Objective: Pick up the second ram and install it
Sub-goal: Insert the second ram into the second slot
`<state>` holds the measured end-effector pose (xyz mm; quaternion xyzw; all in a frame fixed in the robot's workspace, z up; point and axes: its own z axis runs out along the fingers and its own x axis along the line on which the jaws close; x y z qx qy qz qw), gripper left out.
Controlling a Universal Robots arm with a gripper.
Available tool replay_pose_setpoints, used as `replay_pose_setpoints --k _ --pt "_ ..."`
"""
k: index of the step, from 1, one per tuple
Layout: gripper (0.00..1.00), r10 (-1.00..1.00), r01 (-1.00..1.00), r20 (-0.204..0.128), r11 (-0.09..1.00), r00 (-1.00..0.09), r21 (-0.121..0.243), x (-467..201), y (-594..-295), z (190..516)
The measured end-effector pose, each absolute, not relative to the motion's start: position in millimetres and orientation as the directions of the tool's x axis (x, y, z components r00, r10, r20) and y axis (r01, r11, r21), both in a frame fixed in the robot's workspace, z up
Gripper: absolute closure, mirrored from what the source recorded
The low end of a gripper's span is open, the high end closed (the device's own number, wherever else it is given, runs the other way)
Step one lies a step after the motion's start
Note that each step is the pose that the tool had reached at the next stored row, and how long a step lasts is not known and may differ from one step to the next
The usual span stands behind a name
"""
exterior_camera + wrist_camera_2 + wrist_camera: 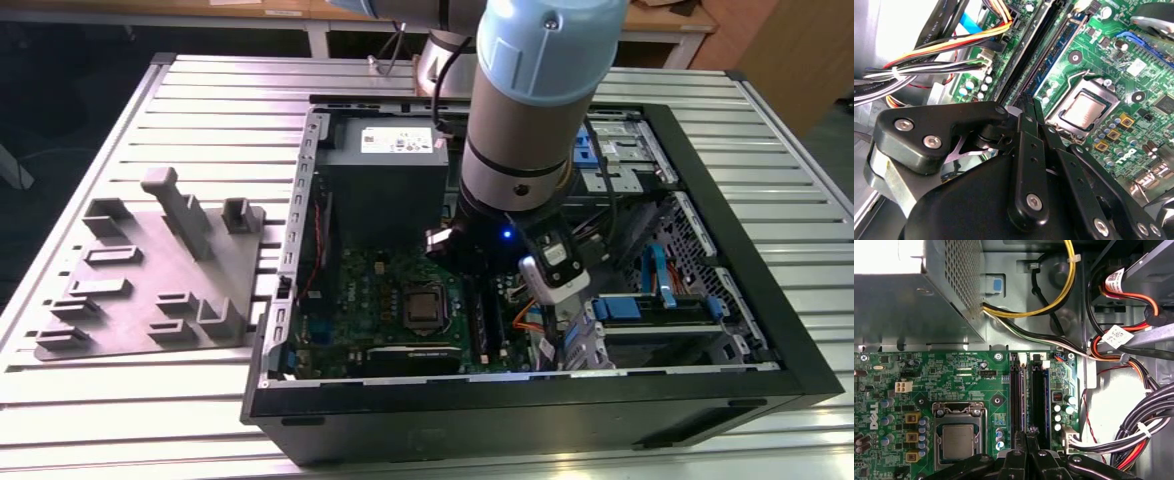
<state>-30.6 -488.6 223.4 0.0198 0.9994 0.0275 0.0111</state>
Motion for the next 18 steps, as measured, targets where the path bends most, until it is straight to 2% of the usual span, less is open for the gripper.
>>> replay_pose_setpoints --k 18 --pt "0.92 0.052 0.050 -0.021 0.997 -0.998 0.055 -31.8 -488.6 219.8"
